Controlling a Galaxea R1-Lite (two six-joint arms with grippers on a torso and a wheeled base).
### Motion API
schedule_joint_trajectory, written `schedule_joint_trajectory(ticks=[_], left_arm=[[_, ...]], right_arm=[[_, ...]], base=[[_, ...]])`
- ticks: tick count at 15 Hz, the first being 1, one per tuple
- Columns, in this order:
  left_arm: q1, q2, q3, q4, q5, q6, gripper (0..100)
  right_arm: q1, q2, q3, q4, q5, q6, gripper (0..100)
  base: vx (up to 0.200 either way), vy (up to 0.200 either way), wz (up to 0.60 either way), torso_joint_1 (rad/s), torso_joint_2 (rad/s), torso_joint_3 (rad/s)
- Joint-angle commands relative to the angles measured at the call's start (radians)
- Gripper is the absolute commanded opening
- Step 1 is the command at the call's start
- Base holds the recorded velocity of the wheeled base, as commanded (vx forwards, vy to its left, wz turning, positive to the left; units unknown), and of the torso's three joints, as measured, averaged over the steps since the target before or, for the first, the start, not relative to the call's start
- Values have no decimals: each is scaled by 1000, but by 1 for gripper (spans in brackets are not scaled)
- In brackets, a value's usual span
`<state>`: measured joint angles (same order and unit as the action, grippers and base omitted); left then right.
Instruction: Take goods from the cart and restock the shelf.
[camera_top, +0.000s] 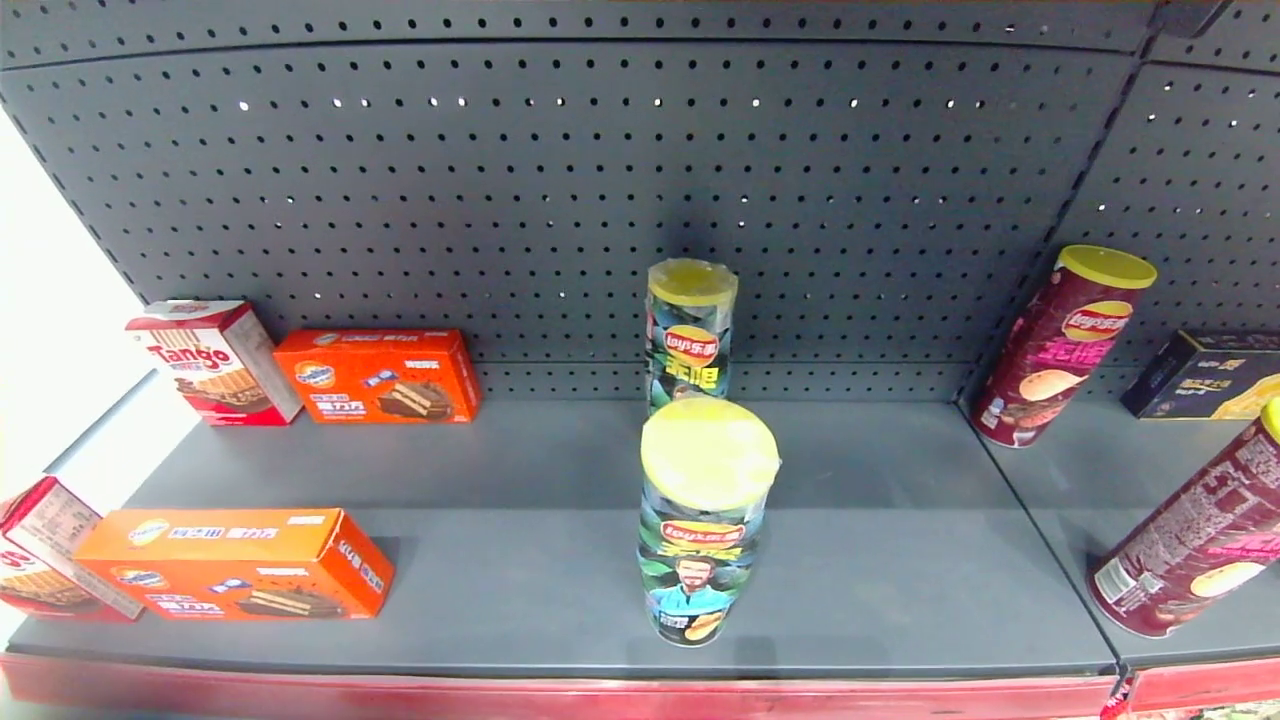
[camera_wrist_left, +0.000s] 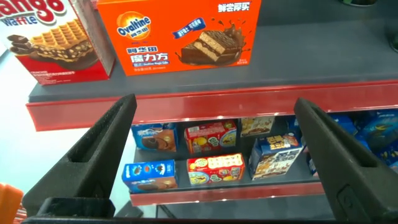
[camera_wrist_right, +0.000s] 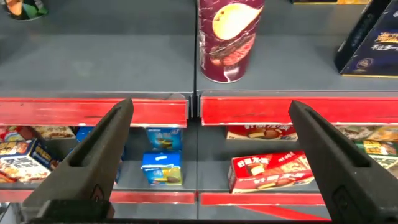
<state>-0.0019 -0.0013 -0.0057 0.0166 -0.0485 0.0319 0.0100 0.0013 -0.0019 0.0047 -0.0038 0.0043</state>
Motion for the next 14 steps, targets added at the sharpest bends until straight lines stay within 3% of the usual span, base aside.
schedule_joint_trajectory(ticks=[1, 14], left_arm=[[0, 1, 0, -1, 1, -1, 100], [0, 1, 0, -1, 9, -9, 100]], right_arm=[[1, 2, 0, 0, 1, 0, 100], [1, 2, 0, 0, 1, 0, 100]], base=[[0, 0, 0, 0, 0, 0], [-15, 0, 0, -1, 0, 0]])
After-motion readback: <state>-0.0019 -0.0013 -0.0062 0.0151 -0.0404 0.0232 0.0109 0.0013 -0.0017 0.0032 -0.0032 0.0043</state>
